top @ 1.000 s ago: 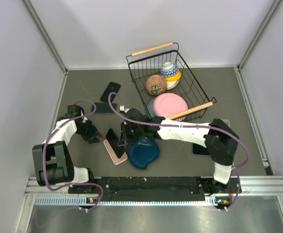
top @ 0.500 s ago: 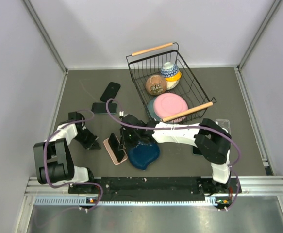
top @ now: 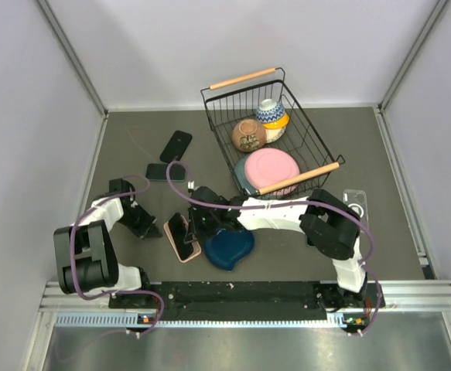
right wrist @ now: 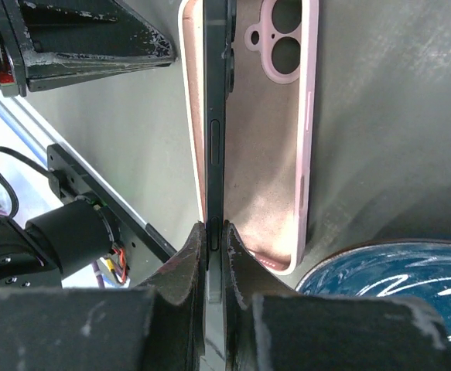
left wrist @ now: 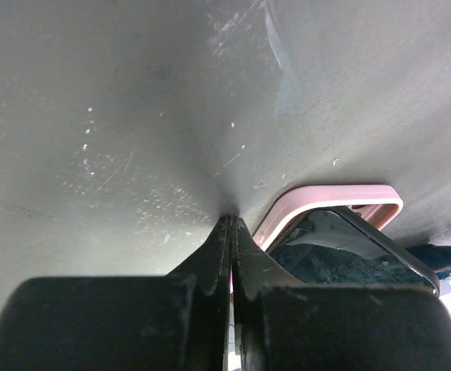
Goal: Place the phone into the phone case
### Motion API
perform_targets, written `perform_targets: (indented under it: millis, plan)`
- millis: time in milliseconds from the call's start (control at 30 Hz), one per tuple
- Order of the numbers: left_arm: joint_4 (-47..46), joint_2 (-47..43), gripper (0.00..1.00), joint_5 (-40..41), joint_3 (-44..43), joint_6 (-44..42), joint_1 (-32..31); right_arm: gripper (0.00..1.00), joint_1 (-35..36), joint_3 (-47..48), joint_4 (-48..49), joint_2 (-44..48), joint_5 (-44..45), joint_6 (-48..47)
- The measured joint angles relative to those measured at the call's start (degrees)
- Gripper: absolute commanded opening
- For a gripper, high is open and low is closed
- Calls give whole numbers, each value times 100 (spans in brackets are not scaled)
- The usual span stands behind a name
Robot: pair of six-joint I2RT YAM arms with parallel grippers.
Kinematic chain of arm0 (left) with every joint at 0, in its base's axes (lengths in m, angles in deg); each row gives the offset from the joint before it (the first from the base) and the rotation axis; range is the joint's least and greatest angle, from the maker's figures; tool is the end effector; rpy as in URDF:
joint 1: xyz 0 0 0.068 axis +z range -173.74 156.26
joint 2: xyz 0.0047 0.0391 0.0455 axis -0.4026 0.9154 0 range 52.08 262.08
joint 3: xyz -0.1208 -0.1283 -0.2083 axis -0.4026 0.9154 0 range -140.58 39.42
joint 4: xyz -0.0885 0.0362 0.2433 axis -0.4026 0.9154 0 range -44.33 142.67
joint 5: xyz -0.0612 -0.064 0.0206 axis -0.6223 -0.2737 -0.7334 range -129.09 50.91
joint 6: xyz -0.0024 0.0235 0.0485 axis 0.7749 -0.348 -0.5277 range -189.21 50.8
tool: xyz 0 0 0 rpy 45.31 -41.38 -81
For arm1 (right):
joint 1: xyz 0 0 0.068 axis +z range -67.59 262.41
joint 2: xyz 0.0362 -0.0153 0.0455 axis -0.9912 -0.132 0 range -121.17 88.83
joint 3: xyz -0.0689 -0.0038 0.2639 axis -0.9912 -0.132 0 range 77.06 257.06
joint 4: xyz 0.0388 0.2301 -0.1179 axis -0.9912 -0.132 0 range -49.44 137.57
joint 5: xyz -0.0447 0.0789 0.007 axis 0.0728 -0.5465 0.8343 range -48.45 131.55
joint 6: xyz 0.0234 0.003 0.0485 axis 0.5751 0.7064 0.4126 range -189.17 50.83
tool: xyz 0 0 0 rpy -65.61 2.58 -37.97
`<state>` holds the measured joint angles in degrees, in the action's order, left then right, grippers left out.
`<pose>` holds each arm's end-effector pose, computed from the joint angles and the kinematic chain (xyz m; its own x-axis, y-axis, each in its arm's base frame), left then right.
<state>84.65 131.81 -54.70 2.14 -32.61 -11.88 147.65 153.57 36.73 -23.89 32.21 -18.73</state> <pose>0.2078 0.0338 0.1452 -0.6824 -0.7300 0.0391 -0.7043 0.6422 -0.3025 0.1746 0.3923 0.1807 -0.9217 -0.1820 -0.3425 -0.3638 0.7116 0.6010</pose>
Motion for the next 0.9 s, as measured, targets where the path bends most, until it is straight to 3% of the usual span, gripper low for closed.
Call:
perform_targets:
  millis: [900]
  plan:
    - [286, 306, 0, 629, -424, -184, 2, 0, -81, 796, 136, -796, -883, -529]
